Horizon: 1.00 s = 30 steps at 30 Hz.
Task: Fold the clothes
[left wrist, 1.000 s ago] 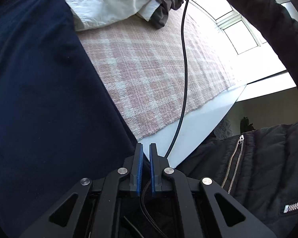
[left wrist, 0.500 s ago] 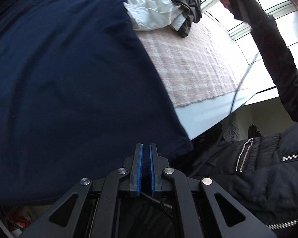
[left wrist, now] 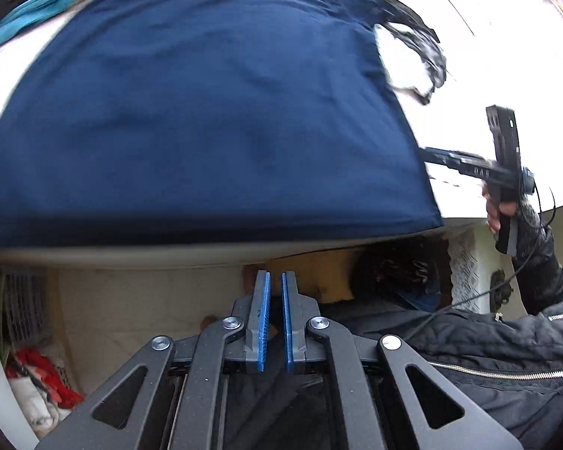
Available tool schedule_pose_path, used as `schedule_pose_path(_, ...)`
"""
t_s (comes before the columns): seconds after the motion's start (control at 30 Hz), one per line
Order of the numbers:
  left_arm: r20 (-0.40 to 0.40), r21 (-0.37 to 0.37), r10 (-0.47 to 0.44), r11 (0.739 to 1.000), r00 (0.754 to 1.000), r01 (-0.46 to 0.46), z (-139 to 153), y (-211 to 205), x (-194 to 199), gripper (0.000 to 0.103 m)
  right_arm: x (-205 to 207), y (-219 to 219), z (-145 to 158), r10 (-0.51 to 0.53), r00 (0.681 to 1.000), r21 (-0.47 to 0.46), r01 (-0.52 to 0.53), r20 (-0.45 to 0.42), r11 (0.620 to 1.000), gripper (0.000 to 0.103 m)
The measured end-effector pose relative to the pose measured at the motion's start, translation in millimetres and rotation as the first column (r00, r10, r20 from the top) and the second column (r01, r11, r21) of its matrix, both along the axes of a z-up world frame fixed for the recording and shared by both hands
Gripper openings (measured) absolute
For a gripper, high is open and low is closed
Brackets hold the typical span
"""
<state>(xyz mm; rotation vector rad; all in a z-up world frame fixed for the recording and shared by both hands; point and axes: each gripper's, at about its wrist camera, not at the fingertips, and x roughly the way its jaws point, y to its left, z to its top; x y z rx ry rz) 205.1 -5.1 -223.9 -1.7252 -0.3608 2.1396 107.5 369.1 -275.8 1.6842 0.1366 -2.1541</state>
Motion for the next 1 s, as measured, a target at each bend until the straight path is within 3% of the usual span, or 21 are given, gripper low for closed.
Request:
schedule_pose_path(0.13, -0.029, -0.049, 0.101, 0.994, 0.994, -0.103, 1.3, -63.4, 20.0, 0.005, 2.1, -4.1, 4.1, -0.028, 1.000, 0.158, 0.026, 0.009, 0.987, 0.038)
schedule_pose_path(0.27, -0.094, -0.079, 0.168, 0.981, 0.981, -0.176, 7.8, -108.7, 15.7, 0.005, -8.8, -22.7, 42.4, -0.044, 0.999, 0.097, 0.045, -0.014, 0.994, 0.038)
schedule_pose_path(0.43, -0.135, -0.126, 0.205, 0.967, 0.969, -0.222, 5.9, -160.5, -12.2, 0.005, -35.1, -90.0, 73.3, 0.089, 0.991, 0.113, -0.078, -0.097, 0.991, 0.039)
schedule_pose_path(0.67, -0.060, -0.175, 0.212, 0.960, 0.976, -0.219, -12.1, -191.9, -37.8, 0.014, -86.1, -186.2, 32.3, 0.253, 0.968, 0.065, -0.252, -0.003, 0.966, 0.039)
schedule_pose_path(0.8, -0.076, -0.163, 0.176, 0.969, 0.981, -0.187, 0.0, -191.6, -56.6, 0.014, -108.3, -228.1, 3.2, 0.323, 0.944, 0.076, -0.328, 0.069, 0.942, 0.039)
schedule_pose_path(1.0, -0.114, -0.113, 0.060, 0.991, 0.992, -0.073, 13.7, -185.3, -113.6, 0.014, -123.3, -244.1, -9.3, 0.266, 0.954, 0.099, -0.281, 0.136, 0.955, 0.039)
